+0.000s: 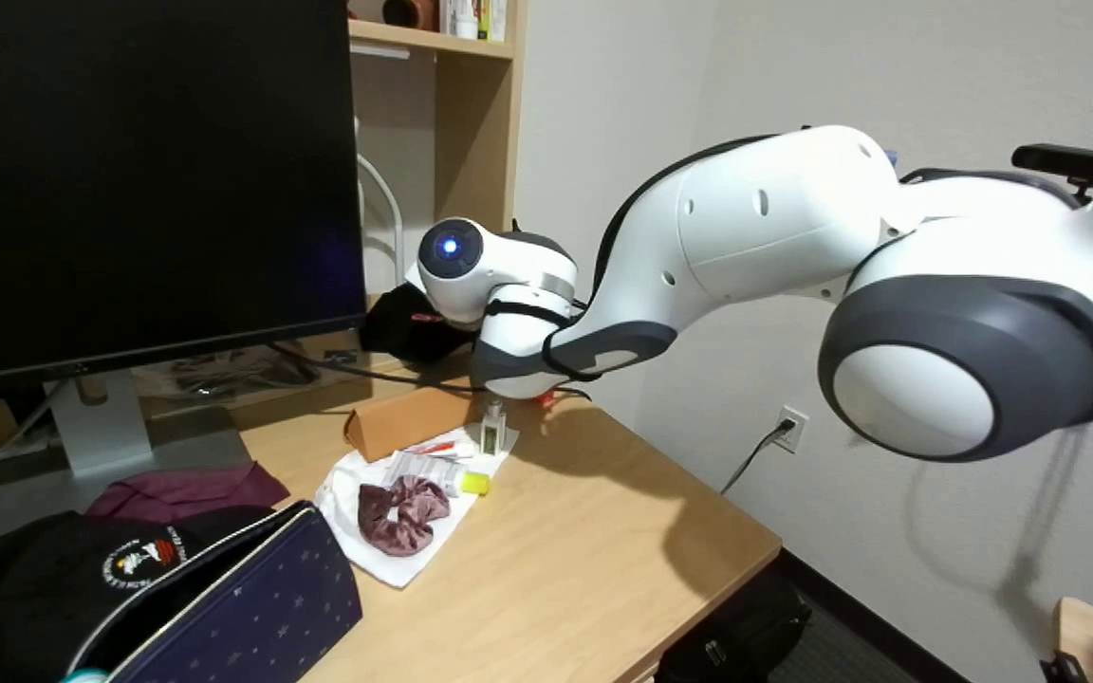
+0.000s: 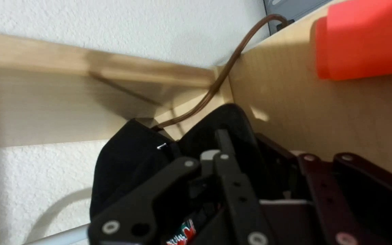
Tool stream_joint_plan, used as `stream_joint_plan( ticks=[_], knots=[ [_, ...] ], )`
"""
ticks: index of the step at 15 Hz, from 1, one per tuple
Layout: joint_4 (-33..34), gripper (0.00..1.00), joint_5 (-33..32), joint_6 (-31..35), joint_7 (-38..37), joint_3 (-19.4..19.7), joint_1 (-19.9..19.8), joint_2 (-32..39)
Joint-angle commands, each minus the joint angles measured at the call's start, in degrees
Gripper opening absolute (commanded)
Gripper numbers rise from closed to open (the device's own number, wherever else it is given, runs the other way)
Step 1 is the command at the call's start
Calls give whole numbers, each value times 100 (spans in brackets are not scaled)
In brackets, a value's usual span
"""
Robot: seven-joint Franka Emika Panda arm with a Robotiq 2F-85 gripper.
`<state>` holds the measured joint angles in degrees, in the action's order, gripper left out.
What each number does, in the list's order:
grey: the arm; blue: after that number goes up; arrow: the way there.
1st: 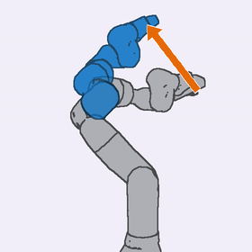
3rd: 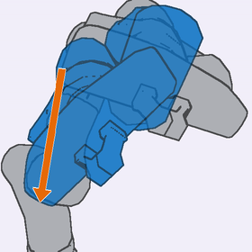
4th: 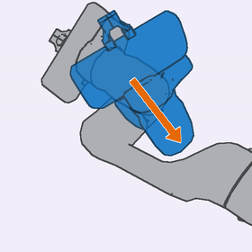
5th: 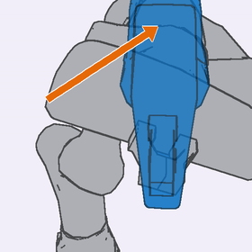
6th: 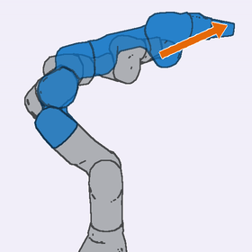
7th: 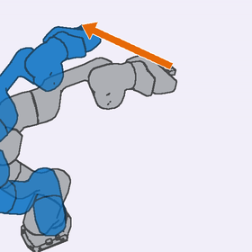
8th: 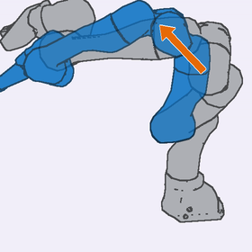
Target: Move the black cap to the left side of the desk
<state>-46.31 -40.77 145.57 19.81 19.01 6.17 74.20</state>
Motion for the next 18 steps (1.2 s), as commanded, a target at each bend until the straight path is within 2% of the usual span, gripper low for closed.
stream_joint_plan(
  ticks=[1, 3, 8, 12, 18],
  knots=[
    [-346, 9, 151, -185, -20, -95, -33, -440],
    [-637, 9, 222, -201, -181, -110, -53, -807],
    [-1425, 10, 101, -242, -1264, -44, -53, -1685],
    [-2370, 9, -40, 302, -1802, -61, 7, -2502],
    [-3641, 9, -810, 924, -2979, 372, 392, -3556]
  ],
)
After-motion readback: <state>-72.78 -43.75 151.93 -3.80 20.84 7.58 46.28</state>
